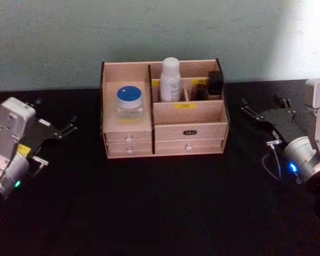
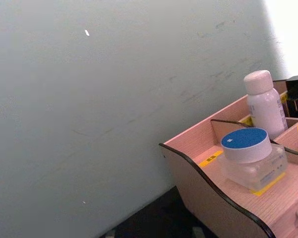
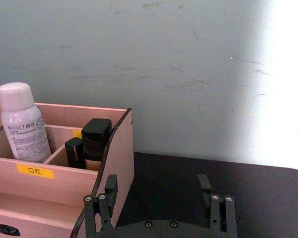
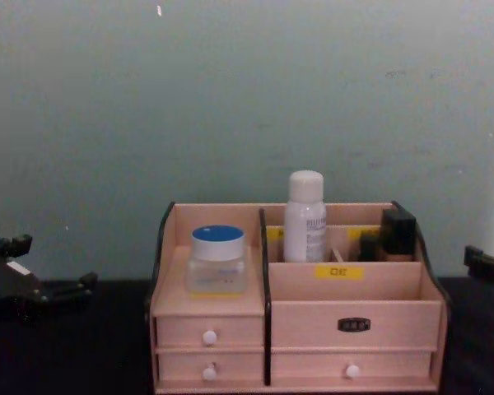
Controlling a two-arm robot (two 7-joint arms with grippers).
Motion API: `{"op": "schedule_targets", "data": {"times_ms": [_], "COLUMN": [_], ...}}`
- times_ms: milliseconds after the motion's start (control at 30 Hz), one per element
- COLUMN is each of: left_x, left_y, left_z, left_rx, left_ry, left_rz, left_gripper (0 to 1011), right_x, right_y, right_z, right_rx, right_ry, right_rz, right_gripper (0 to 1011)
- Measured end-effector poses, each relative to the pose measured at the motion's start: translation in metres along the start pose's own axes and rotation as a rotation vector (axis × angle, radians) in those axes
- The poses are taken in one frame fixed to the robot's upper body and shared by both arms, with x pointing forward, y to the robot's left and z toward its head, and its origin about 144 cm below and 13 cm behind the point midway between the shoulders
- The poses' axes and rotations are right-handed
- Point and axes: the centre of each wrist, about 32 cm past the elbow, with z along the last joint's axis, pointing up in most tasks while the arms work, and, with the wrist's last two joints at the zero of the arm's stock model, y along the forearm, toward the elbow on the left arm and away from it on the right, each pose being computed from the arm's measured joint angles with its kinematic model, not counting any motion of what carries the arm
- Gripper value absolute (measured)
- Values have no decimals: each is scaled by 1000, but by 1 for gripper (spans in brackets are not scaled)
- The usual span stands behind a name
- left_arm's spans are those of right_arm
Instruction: Pick up the facial cleanser and watermelon frost from the table and place them into the tiered storage box.
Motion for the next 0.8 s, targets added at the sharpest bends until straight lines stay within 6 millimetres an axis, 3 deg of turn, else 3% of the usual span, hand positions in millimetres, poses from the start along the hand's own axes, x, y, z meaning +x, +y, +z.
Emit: {"op": "schedule_targets", "data": {"times_ms": [800], "left_x": [0], "left_y": [0], "left_z": [0], "left_rx": [0], "left_ry": [0], "left_rz": [0], "left_gripper": [1001], "right_x": [0], "right_y": [0], "right_z": [0], "right_rx": [0], "right_ry": [0], "right_rz": [0], "right_gripper": [1003]}}
